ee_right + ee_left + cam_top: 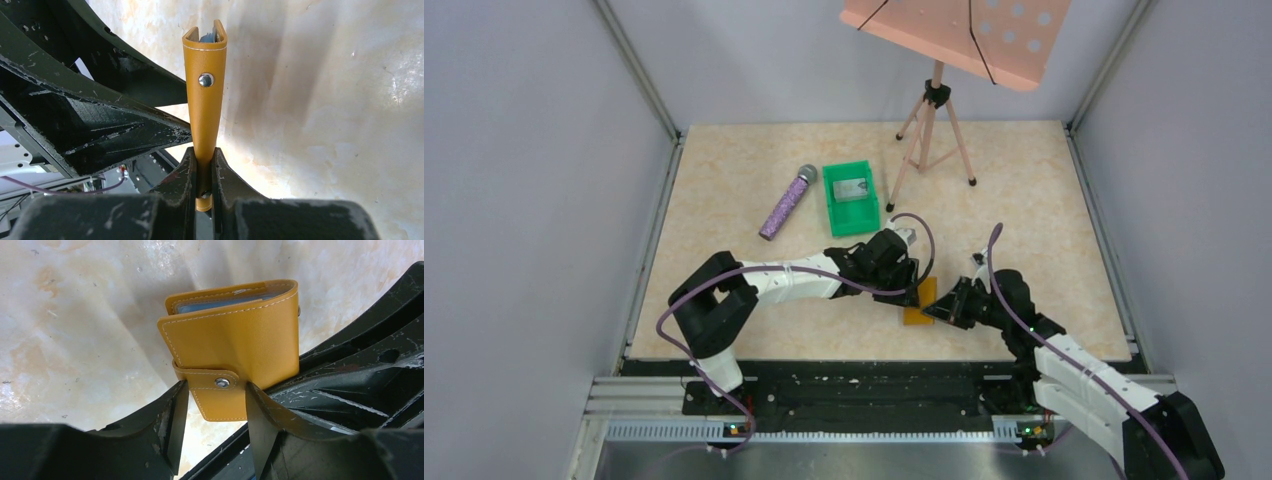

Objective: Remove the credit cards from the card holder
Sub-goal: Open the card holder at the center of the board.

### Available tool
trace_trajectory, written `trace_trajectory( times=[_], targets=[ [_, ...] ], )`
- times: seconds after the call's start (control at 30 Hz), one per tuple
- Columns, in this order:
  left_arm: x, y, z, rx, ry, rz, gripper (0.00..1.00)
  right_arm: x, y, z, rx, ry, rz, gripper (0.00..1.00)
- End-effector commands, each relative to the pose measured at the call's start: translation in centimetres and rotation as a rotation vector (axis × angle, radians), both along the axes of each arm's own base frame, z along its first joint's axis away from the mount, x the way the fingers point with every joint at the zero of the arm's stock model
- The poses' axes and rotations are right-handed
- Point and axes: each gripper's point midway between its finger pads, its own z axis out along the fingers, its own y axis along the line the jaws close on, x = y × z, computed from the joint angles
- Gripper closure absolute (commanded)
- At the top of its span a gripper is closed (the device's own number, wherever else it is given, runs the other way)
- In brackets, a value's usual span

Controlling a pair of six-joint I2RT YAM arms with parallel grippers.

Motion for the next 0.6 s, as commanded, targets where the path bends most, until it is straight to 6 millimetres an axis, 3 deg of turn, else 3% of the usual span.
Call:
trace_trajectory(
  times=[0.0, 0.33, 0.57],
  targets=[
    [1.0, -2.1, 2.4, -0.089, -0.066, -0.014, 0.49, -0.1, 1.7, 3.0, 0.094, -0.098, 0.087, 1.00],
    [1.1, -1.6, 0.6, -0.028, -0.058, -0.011, 0.55, -0.1, 1.9, 3.6, 0.108, -0.132, 0.103, 1.00],
    [1.1, -1.6, 0.1, -0.017, -0.054, -0.021, 0.73, -0.2, 2.0, 3.8, 0.111, -0.139, 0.110, 1.00]
  ],
)
